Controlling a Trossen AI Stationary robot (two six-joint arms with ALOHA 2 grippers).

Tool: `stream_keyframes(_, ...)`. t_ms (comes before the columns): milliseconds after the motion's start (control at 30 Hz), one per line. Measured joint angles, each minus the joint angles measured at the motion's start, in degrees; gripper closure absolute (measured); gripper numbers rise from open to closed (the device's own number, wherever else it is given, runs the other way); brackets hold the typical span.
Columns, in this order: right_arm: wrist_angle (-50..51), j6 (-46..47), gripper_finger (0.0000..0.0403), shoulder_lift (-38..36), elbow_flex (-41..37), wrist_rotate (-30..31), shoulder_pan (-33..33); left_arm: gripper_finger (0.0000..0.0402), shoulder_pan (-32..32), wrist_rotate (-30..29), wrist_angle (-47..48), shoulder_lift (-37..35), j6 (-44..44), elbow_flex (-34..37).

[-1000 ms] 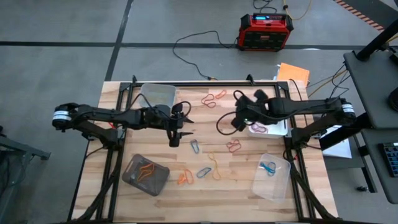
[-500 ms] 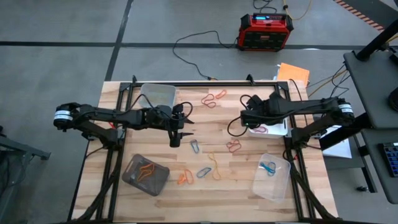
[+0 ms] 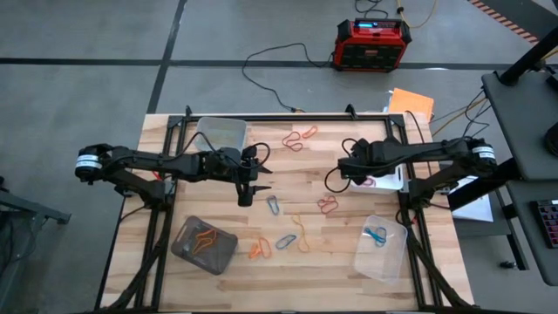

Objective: Sort rubber bands into baskets
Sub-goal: Put the red rubber band into the white bin

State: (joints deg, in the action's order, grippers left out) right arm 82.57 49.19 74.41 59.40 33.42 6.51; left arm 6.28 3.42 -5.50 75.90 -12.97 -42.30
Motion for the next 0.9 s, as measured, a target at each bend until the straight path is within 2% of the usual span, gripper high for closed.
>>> stream_keyframes(433, -1.0, 7.2, 0.0394, 0.0, -7.3, -5.4, 1.7, 0.0188, 0.0, 0.0, 0.0, 0.0, 0.0, 0.0)
stream_keyframes(900, -5.3, 7.7, 0.0393, 0.0, -9.1, -4.9, 1.7, 0.0188, 0.0, 0.0, 0.0, 0.0, 0.0, 0.0)
